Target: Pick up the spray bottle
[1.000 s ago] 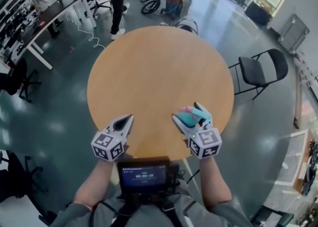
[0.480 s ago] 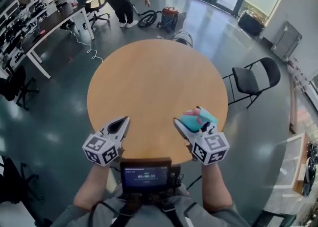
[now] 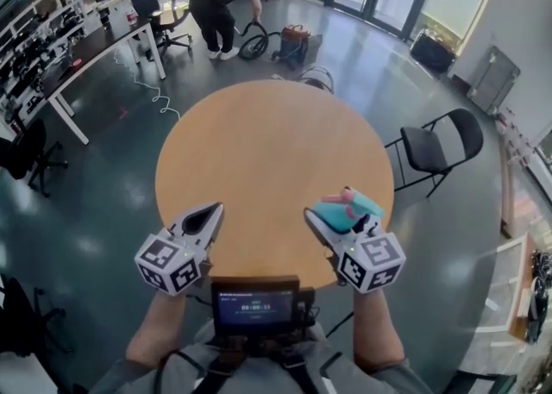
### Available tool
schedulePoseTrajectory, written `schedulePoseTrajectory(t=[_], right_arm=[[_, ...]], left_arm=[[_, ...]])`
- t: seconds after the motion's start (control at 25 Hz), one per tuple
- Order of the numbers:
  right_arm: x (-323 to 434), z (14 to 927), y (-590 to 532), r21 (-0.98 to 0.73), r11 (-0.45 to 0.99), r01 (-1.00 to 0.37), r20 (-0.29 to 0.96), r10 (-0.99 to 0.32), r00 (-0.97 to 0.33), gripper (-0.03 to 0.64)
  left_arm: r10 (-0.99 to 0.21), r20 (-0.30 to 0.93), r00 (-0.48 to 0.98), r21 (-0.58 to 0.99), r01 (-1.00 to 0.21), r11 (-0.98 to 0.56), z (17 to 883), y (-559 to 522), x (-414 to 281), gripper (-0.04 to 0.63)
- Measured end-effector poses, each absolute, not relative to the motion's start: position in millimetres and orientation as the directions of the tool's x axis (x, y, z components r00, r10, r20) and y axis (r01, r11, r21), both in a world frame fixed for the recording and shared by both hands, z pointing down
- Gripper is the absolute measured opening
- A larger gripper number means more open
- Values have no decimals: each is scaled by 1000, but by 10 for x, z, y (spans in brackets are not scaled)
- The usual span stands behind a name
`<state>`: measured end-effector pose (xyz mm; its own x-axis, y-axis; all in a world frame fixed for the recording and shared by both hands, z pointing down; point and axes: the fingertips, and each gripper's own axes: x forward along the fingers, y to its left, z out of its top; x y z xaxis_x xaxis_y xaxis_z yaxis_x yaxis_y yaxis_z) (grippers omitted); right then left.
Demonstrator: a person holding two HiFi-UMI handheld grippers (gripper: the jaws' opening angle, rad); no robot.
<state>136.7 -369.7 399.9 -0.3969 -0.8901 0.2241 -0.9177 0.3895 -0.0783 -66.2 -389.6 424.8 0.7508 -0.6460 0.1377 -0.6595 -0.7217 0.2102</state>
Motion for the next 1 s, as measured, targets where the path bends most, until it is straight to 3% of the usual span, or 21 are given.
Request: schedulePoseTrajectory(t=[0.28, 1.0], right_arm=[[1337, 3962, -3660, -78, 387, -919, 222, -892, -394, 437], [1393, 3959, -3624, -66, 368, -927, 232, -898, -373, 436]], left_arm=[[-644, 136, 753, 139, -658, -740, 4063, -3865, -756, 3], [-616, 130, 777, 145, -630, -763, 4062, -3834, -672, 3]])
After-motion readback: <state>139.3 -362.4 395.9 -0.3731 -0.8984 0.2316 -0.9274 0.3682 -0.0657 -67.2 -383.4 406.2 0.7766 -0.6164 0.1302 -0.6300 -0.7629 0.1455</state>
